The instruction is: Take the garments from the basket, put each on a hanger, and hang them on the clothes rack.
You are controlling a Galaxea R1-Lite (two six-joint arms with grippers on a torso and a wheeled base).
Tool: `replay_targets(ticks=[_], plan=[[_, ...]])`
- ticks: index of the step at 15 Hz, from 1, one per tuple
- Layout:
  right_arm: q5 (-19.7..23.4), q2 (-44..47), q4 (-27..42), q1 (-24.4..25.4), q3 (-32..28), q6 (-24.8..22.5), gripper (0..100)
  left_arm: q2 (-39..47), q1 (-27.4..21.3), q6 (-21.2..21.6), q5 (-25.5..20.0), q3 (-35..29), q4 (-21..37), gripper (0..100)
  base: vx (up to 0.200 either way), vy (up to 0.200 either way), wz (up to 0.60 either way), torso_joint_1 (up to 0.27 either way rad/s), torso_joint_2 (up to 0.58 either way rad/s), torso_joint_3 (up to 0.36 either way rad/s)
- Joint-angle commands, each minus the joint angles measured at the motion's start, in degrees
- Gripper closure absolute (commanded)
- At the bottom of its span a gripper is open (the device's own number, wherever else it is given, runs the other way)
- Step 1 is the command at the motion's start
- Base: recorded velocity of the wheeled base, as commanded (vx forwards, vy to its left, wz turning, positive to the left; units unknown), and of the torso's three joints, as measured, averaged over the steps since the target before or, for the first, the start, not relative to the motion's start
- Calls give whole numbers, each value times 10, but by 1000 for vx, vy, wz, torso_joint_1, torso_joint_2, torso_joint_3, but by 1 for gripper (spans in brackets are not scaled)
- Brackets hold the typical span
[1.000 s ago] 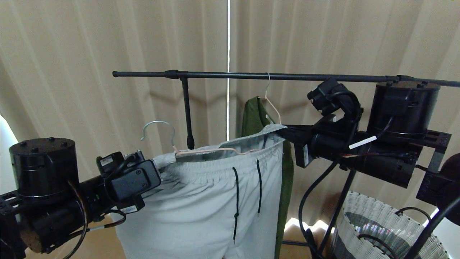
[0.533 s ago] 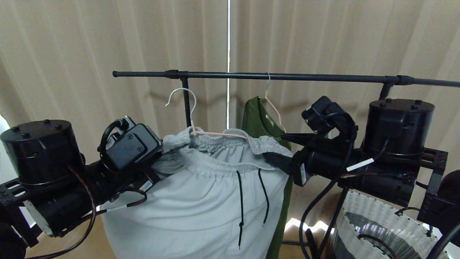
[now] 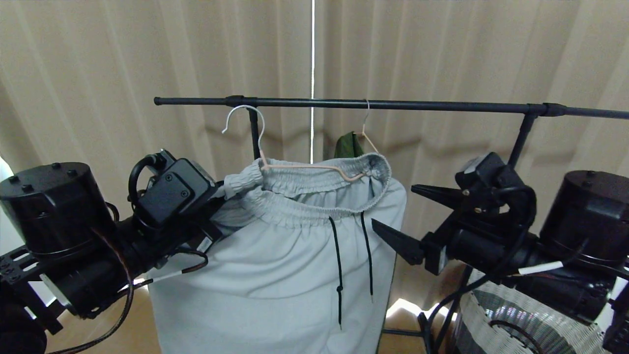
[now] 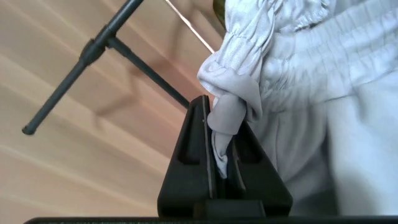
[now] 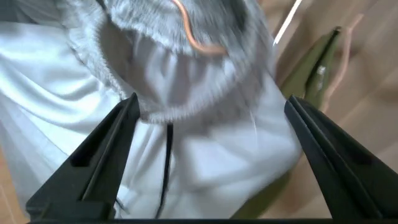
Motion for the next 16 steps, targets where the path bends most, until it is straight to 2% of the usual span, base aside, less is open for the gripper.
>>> replay_targets(ticks=[1, 4, 5, 11, 15, 16], plan=[[0, -66, -22, -12, 73, 8, 0, -6, 1, -15, 0, 4, -2, 100, 0, 0, 0, 0, 0, 0], [-3, -128, -33, -17, 162, 81, 0, -8, 2, -31, 4, 24, -2, 100, 0, 0, 0, 0, 0, 0], [-2, -144, -30, -20, 180, 86, 0, -8, 2, -31, 6, 28, -1, 100, 0, 0, 0, 0, 0, 0], [-3, -144, -28, -26, 198, 71, 0, -8, 2, -32, 3, 36, -2, 100, 0, 0, 0, 0, 0, 0], [-3, -130, -31, -27, 216, 21, 0, -8, 0, -31, 0, 26, -1, 100, 0, 0, 0, 0, 0, 0], [-3, -127, -31, -27, 219, 21, 0, -6, -2, -31, 0, 29, -1, 100, 0, 0, 0, 0, 0, 0]])
